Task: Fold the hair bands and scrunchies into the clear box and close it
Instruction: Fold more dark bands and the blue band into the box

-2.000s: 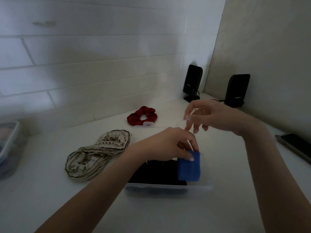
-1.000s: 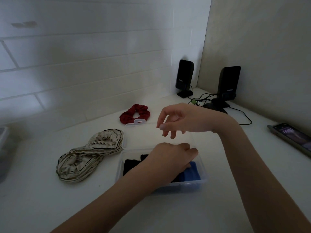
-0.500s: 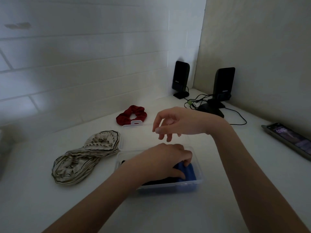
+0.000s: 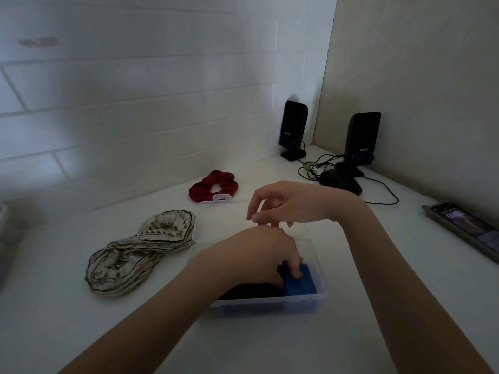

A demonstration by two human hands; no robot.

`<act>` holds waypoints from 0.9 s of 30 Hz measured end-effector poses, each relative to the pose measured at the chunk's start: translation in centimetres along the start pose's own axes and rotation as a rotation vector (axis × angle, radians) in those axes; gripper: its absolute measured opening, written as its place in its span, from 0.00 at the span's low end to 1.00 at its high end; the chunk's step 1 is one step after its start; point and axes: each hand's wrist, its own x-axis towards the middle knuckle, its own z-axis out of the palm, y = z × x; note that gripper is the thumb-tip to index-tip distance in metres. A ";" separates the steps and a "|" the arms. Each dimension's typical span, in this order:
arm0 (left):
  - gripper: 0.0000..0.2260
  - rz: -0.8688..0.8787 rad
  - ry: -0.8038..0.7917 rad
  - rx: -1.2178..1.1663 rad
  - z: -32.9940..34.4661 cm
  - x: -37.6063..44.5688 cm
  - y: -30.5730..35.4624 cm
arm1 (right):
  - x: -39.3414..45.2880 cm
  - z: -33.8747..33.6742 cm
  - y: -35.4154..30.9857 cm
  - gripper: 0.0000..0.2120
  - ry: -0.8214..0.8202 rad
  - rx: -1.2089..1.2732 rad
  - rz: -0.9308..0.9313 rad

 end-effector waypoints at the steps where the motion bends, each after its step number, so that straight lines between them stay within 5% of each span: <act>1: 0.15 0.010 -0.001 0.041 0.1 0.2 0.0 | 0.0 0.0 0.1 0.11 -0.005 -0.002 0.003; 7: 0.14 0.054 -0.060 0.096 0.0 -0.3 -0.4 | 0.1 0.1 0.1 0.11 -0.051 -0.018 0.019; 12: 0.21 0.072 0.079 0.001 -0.3 -1.0 -0.7 | 0.1 0.1 0.0 0.11 -0.027 -0.007 0.011; 21: 0.22 0.046 -0.119 -0.106 0.6 -0.9 -0.7 | 0.1 0.2 0.0 0.11 -0.051 -0.005 0.039; 27: 0.19 -0.039 0.247 -0.416 -2.8 -3.2 -1.6 | -0.3 -0.3 0.1 0.09 -0.033 0.023 0.024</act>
